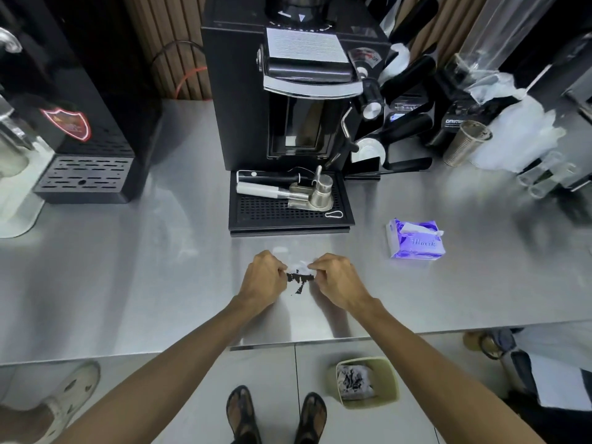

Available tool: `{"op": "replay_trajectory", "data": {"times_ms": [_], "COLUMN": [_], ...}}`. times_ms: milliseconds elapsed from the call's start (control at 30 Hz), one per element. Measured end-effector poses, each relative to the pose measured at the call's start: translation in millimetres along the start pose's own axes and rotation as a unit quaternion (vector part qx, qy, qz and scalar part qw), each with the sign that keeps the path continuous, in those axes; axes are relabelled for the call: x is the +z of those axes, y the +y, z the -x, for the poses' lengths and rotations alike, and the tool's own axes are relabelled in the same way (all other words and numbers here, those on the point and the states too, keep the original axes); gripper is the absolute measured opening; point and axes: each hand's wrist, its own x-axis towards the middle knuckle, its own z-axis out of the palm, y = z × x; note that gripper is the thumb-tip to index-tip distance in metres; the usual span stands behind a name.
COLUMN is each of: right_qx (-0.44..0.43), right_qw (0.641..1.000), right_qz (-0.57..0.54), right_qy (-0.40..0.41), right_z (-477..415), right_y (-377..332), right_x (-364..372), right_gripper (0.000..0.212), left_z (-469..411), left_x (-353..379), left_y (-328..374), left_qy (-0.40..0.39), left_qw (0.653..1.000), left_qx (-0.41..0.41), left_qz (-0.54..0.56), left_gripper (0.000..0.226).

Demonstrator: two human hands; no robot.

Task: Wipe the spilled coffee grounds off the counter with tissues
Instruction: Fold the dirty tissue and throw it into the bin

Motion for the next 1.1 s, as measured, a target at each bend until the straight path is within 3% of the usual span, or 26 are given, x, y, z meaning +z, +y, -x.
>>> {"op": "replay_trajectory", "data": {"times_ms": [167, 367, 467, 567, 767, 900, 1067, 1100], "right_qx": [0.030, 0.055, 0.052, 0.066, 0.062, 0.063, 0.093, 0.103], "right_qw": [0.999, 0.997, 0.997, 0.996, 0.993, 0.994, 0.989, 0.988], "right_qz": [-0.024, -0.037, -0.030, -0.046, -0.089, -0.060, -0.063, -0.063], "right_qy": [-0.025, -0.048, -0.049, -0.049, -0.051, -0.073, -0.100, -0.101], "right_z": [10.7, 13.0, 11.9, 10.0, 7.8, 4.5, 2.2, 1.8], "right_y": [-11.2, -14.3, -20.4, -24.2, -28.9, -26.9, -24.1, -22.6], "right_x": [4.4, 9.6, 7.5, 7.0, 8.3, 11.5, 16.5, 19.3], "right_gripper": [0.040, 0.035, 0.019, 0.019, 0.017, 0.013, 0.013, 0.023], "left_z": [6.8, 6.6, 3.7, 5.5, 9.7, 5.1, 4.9, 4.9], "left_x": [10.2, 4.6, 6.0, 7.2, 8.3, 6.8, 5.2, 4.9], "left_y": [-0.9, 0.7, -5.2, -6.2, -6.5, -10.2, -11.5, -11.7], "left_qy": [-0.039, -0.095, -0.089, -0.069, -0.004, 0.015, 0.006, 0.000], "left_qw": [0.999, 0.995, 0.995, 0.997, 0.992, 0.968, 0.964, 0.966], "left_qx": [-0.026, -0.008, 0.005, 0.019, 0.099, 0.208, 0.236, 0.234], "left_qz": [0.015, -0.019, -0.033, -0.039, -0.078, -0.139, -0.121, -0.110], "left_gripper": [0.021, 0.015, 0.021, 0.022, 0.017, 0.010, 0.012, 0.013]}}
